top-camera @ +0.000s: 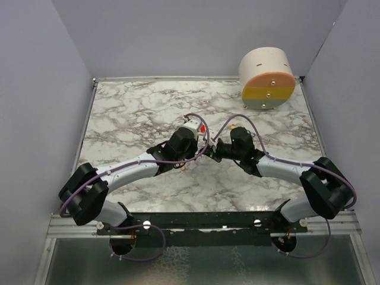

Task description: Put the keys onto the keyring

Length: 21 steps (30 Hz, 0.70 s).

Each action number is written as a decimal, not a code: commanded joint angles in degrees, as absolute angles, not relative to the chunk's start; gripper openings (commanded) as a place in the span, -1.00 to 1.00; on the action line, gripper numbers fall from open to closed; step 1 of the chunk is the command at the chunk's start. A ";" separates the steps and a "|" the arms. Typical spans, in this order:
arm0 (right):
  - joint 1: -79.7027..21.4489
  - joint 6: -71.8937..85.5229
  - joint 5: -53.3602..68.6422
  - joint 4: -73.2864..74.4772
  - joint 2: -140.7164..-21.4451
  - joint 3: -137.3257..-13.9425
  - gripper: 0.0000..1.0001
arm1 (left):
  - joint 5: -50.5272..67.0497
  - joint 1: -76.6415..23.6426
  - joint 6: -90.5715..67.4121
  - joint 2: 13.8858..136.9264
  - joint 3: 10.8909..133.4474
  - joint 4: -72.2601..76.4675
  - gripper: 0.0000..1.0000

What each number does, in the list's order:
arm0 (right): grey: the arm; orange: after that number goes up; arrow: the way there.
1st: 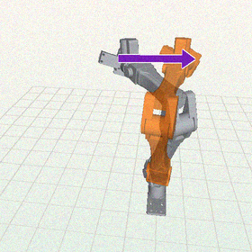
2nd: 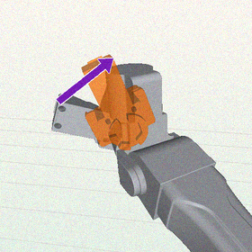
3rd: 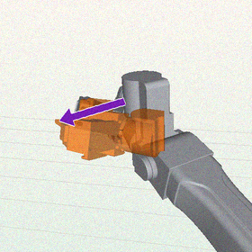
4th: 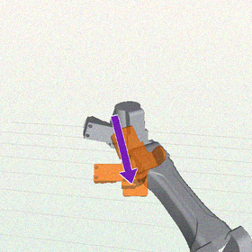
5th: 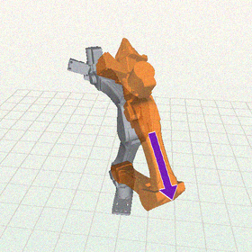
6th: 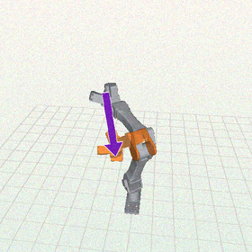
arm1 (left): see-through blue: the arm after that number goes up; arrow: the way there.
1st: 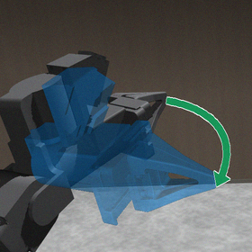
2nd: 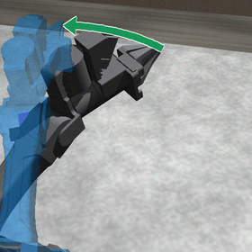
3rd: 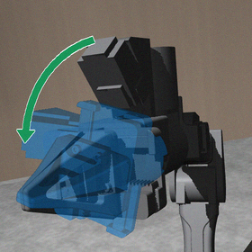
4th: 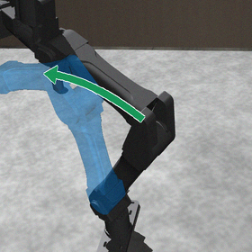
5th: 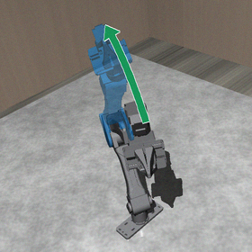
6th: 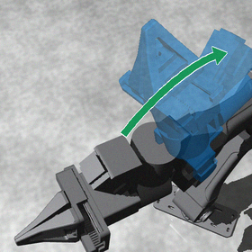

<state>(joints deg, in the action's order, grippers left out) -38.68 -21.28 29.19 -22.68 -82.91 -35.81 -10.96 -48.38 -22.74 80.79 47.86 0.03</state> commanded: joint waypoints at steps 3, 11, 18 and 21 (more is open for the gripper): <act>-39.10 -21.59 31.67 -23.69 -81.73 -34.98 -0.99 | -9.79 -48.25 -20.80 78.64 46.72 2.72 -1.00; -39.05 -21.89 32.98 -23.65 -81.84 -34.93 -0.99 | -7.47 -48.23 -18.41 78.53 45.97 4.31 -1.00; -39.11 -22.05 32.96 -23.45 -81.74 -34.90 -0.98 | -4.21 -48.23 -16.10 78.05 45.39 5.40 -1.00; -39.11 -22.30 33.23 -23.10 -81.82 -35.05 -0.99 | -3.60 -48.25 -15.11 77.65 45.00 5.80 -1.00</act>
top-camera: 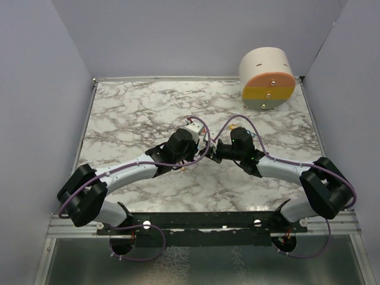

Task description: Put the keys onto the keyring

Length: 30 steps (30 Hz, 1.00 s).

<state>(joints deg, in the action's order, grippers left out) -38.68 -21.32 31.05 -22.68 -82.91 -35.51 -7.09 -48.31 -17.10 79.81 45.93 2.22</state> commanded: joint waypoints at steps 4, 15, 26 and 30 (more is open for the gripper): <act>-39.11 -22.64 33.82 -22.70 -81.91 -35.11 -0.98 | -2.84 -48.23 -13.63 77.48 45.01 5.69 -1.00; -39.11 -23.54 35.06 -21.64 -82.11 -35.43 -0.99 | -0.09 -48.19 -10.89 77.72 45.32 6.15 -1.00; -39.28 -23.94 36.26 -21.30 -82.01 -35.50 -0.98 | 1.30 -48.17 -9.07 78.81 45.90 6.08 -1.00; -39.46 -24.00 36.13 -21.02 -82.22 -35.67 -0.99 | -1.03 -47.88 -10.66 79.02 46.46 5.85 -1.00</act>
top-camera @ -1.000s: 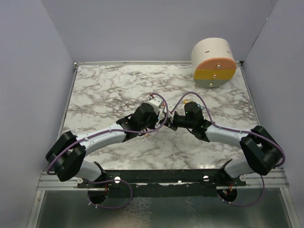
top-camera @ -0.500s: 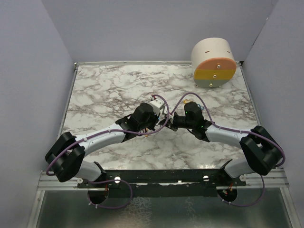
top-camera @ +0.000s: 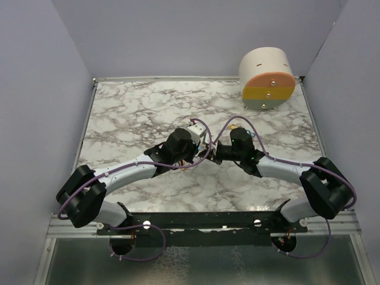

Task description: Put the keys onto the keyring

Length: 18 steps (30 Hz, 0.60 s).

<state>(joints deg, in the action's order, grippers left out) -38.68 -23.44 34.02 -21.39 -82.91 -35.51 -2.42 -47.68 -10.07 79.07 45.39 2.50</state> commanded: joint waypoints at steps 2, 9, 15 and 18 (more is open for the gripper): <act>-39.54 -24.04 36.05 -20.85 -82.30 -35.81 -0.98 | -2.44 -47.52 -11.83 79.01 46.85 5.61 -1.00; -39.72 -23.76 35.71 -20.72 -82.90 -36.29 -0.99 | -6.84 -46.94 -15.86 79.66 48.92 4.96 -1.00; -39.81 -22.86 34.80 -21.85 -83.05 -36.21 -0.99 | -9.13 -46.87 -19.92 81.85 50.52 4.85 -1.00; -39.75 -22.29 34.39 -22.35 -83.45 -36.25 -0.99 | -11.14 -46.85 -22.24 82.72 50.76 5.38 -1.00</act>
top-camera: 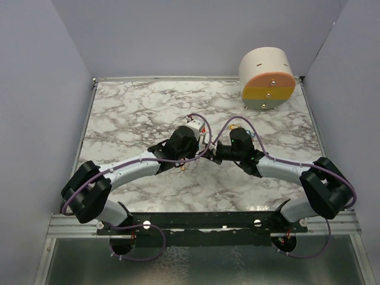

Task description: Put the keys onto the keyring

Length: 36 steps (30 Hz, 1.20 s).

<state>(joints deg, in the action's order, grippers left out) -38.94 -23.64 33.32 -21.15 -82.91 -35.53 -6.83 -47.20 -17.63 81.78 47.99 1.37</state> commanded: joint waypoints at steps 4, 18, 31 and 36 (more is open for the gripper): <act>-39.86 -21.69 34.14 -23.24 -84.08 -36.25 -0.98 | -13.32 -46.85 -24.94 83.42 50.75 7.24 -1.00; -39.86 -19.34 28.77 -24.37 -84.75 -36.34 -0.98 | -16.20 -46.39 -30.28 84.10 52.21 8.79 -1.00; -39.82 -18.88 27.41 -23.48 -82.56 -35.92 -0.98 | -17.74 -45.01 -32.26 81.82 50.05 9.11 0.16; -39.82 -18.49 25.90 -22.86 -81.61 -35.85 -0.98 | -19.43 -42.65 -32.50 78.54 48.86 7.72 0.49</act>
<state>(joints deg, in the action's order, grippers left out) -39.44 -19.53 27.46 -23.42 -83.57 -35.62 -16.25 -44.49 -31.73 82.74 49.89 6.37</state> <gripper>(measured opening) 0.011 0.728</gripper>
